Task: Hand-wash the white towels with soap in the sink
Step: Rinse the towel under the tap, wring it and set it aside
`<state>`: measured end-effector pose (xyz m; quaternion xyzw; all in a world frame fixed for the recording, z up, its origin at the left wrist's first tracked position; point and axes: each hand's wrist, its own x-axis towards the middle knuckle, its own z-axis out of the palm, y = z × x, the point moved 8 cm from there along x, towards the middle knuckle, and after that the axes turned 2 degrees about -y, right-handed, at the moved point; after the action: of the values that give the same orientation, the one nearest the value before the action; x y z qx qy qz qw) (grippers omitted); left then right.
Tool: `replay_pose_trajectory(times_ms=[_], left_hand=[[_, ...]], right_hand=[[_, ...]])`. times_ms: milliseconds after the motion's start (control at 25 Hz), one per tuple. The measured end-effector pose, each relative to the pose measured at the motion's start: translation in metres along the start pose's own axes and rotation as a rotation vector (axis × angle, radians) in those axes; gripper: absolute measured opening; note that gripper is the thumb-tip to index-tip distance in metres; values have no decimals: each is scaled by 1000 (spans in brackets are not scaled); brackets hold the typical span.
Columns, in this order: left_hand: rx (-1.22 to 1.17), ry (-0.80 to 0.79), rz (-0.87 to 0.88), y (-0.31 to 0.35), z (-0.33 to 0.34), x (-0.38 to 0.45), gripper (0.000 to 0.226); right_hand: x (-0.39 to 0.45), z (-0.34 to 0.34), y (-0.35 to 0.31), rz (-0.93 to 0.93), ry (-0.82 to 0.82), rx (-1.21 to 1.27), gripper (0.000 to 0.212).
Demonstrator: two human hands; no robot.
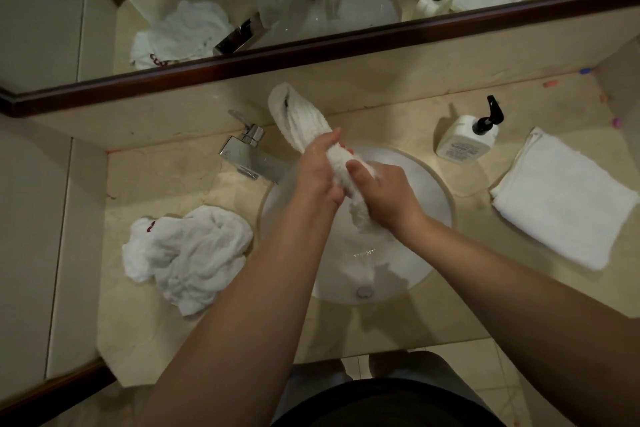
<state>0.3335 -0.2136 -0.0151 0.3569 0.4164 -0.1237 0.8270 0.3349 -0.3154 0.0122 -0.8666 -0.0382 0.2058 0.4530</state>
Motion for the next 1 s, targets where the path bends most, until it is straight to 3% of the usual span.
replay_pose_trajectory(times_ms=[240, 400, 480, 560, 600, 680, 800, 920, 1000], left_hand=[[-85, 207, 42, -4, -11, -3, 27], [9, 227, 90, 4, -19, -3, 21], [91, 117, 116, 13, -15, -3, 18], [38, -142, 115, 20, -3, -8, 16], [-30, -287, 87, 21, 2, -12, 20], [-35, -489, 79, 23, 7, -18, 33], [90, -625, 158, 24, 17, -21, 54], [100, -657, 200, 32, 33, -28, 39], [61, -657, 230, 41, 40, -31, 19]], right_hand=[[3, -3, 0, -73, 49, -196, 88], [6, 6, -3, 8, -167, -18, 64], [5, 7, 1, 89, -195, 180, 42], [7, -4, 2, 161, -152, 309, 20], [8, -10, 2, 204, -141, 383, 20], [9, -15, 4, 310, -219, 557, 33], [-5, -1, -9, 452, -548, 833, 43], [-12, 12, -15, 532, -833, 911, 53], [-7, 13, -11, 550, -812, 859, 63]])
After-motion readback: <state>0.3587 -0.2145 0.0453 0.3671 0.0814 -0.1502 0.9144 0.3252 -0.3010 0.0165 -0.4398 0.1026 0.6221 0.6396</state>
